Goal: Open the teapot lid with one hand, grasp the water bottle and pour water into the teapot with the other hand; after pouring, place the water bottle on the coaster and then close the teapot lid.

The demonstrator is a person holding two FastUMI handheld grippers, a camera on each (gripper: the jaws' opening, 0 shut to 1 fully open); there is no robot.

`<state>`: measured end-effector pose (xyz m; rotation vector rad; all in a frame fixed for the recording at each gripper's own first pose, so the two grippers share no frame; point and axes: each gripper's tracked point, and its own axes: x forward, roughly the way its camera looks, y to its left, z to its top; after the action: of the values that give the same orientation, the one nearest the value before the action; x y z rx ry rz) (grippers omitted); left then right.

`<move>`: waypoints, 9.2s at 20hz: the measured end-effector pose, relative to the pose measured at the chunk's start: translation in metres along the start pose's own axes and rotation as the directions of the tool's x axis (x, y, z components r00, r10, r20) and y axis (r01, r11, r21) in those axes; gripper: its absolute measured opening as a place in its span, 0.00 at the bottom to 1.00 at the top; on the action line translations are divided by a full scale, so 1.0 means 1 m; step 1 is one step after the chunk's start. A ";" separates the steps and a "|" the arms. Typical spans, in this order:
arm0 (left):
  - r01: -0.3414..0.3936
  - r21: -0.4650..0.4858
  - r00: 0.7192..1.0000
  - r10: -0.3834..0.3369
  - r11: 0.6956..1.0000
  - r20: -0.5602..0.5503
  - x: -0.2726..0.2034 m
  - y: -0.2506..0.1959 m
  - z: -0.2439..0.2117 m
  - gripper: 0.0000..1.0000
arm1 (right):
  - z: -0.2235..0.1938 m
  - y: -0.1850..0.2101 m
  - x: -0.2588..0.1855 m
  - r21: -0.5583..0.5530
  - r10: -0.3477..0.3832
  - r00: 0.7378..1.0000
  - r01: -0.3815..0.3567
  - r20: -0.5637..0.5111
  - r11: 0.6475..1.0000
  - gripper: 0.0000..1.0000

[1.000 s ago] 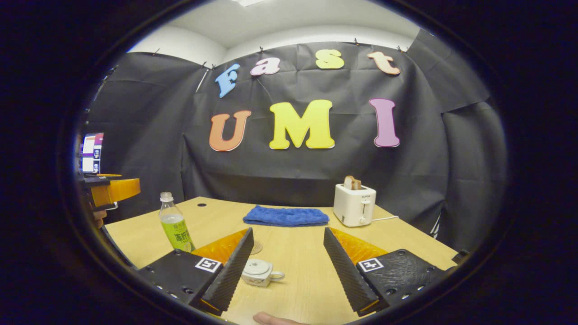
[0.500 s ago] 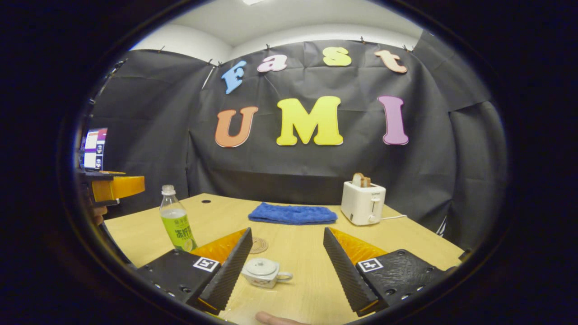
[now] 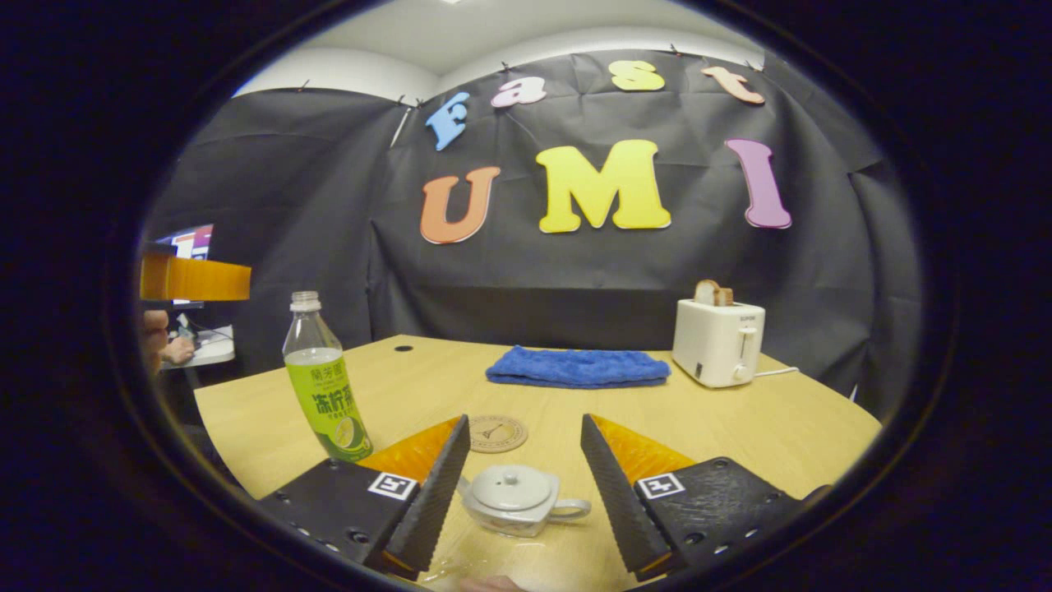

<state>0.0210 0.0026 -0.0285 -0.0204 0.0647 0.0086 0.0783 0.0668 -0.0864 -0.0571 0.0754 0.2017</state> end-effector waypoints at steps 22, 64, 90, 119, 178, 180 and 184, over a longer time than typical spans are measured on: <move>0.102 0.046 0.994 -0.100 0.994 -0.044 0.009 -0.023 -0.019 0.97 | -0.009 0.003 0.004 0.039 0.046 0.999 -0.047 0.020 0.998 0.01; 0.131 0.427 0.990 -0.096 0.894 -0.104 0.074 -0.074 -0.079 0.77 | 0.046 -0.102 -0.054 0.084 -0.145 0.986 0.138 0.082 0.987 0.01; 0.081 0.979 0.993 -0.069 -0.186 -0.096 0.063 -0.118 -0.086 0.76 | 0.049 -0.164 -0.073 0.096 -0.239 0.968 0.232 0.076 0.968 0.01; -0.060 0.781 0.997 -0.077 -0.621 0.016 0.056 -0.161 -0.044 0.76 | 0.053 -0.171 -0.077 0.147 -0.218 0.973 0.206 0.070 0.967 0.01; 0.066 0.190 0.995 -0.079 0.979 0.058 0.017 -0.026 -0.024 0.76 | 0.015 -0.002 -0.004 0.089 0.098 0.995 -0.095 -0.022 0.992 0.01; 0.078 0.200 0.994 -0.092 0.977 0.059 0.015 -0.027 -0.023 0.76 | 0.014 0.000 -0.003 0.078 0.093 0.995 -0.091 -0.019 0.993 0.01; 0.102 0.213 0.989 -0.122 0.972 0.082 0.015 -0.036 -0.021 0.76 | 0.006 0.001 0.000 0.064 0.085 0.996 -0.083 -0.031 0.995 0.01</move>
<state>0.0347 -0.0338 -0.0499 0.1857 -0.0307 -0.1103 0.0782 0.0679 -0.0803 0.0048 0.1176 0.2824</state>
